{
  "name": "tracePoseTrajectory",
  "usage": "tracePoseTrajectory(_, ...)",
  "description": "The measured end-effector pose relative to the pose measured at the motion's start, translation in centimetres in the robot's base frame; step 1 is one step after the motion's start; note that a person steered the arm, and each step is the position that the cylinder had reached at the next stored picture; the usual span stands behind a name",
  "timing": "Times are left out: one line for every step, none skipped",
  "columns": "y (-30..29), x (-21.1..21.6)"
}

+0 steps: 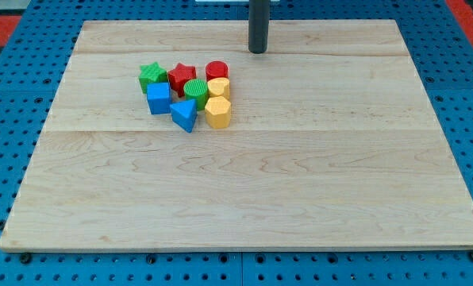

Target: Push the green star down a bit

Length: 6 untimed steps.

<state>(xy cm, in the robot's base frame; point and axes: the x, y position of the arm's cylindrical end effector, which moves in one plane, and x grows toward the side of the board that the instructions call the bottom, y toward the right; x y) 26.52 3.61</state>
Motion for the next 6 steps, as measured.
tracePoseTrajectory(0.6, 0.0)
tracePoseTrajectory(0.6, 0.0)
tracePoseTrajectory(-2.1, 0.1)
tracePoseTrajectory(-9.0, 0.1)
tracePoseTrajectory(-14.1, 1.2)
tracePoseTrajectory(-16.9, 3.7)
